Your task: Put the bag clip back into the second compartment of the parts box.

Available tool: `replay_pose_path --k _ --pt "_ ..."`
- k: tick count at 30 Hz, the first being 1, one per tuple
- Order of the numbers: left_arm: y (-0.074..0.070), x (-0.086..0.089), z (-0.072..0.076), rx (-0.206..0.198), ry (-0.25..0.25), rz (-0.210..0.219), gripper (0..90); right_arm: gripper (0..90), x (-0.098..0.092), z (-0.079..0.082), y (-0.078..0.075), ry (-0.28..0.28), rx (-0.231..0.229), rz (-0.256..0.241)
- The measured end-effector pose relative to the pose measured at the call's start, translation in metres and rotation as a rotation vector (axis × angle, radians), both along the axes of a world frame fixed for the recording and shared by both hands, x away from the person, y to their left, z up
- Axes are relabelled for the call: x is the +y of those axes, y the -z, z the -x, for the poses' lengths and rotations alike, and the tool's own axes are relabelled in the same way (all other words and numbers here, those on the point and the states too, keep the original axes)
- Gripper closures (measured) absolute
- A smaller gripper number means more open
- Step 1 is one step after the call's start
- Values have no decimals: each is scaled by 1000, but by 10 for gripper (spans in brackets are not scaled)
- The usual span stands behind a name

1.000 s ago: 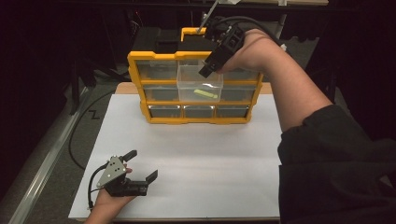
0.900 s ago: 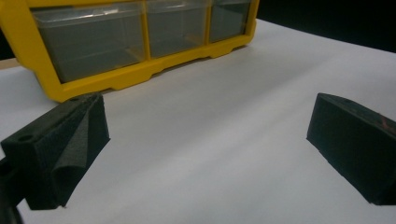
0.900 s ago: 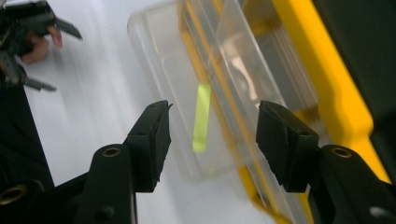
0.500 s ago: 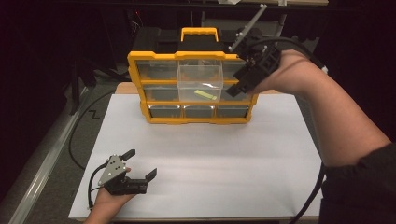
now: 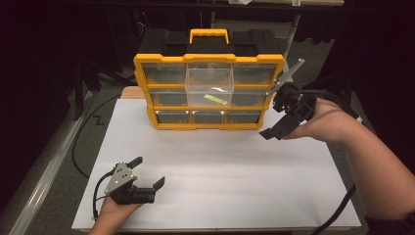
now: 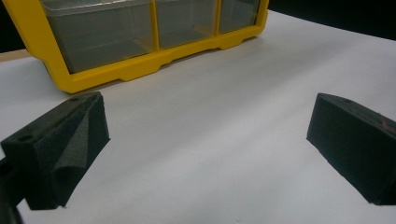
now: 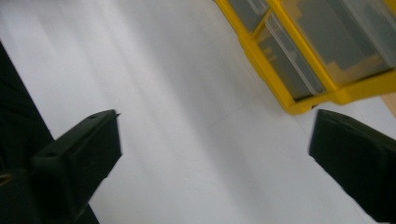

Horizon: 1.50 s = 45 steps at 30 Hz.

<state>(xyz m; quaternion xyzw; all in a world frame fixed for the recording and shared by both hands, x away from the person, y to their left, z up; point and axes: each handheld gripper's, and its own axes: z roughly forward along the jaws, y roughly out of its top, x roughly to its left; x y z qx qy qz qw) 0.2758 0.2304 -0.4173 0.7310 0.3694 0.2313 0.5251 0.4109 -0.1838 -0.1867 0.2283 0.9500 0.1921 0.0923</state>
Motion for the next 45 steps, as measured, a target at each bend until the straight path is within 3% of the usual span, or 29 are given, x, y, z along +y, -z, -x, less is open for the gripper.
replay_pose_path --k 15,18,21,24,26,27,29,30,35,36,43,45 --pt "0 0 0 0 2 -1 3 0 -31 10 64 60 43 10" --pt "0 0 0 -1 3 -2 2 0 -35 11 87 66 67 20" --pt "0 0 0 0 2 -3 3 0 -35 11 98 73 80 33" --pt "0 0 0 0 4 -8 3 0 -36 11 126 70 106 52" --pt "0 0 0 0 4 -8 2 0 -36 11 131 71 110 57" --pt "0 0 0 0 5 -7 2 0 -35 11 145 70 128 68" --pt "0 0 0 0 5 -8 3 0 -34 12 151 71 139 72" --pt "0 0 0 0 6 -8 2 0 -33 13 166 70 151 82" --pt "0 -1 0 -1 9 -4 2 0 -30 16 193 57 166 83" --pt "0 -1 0 -1 9 -4 2 0 -30 16 193 57 166 83" --pt "0 0 1 0 10 -2 2 0 -34 20 207 90 132 10" --pt "-1 0 1 1 10 1 3 0 -39 23 208 113 82 -72"
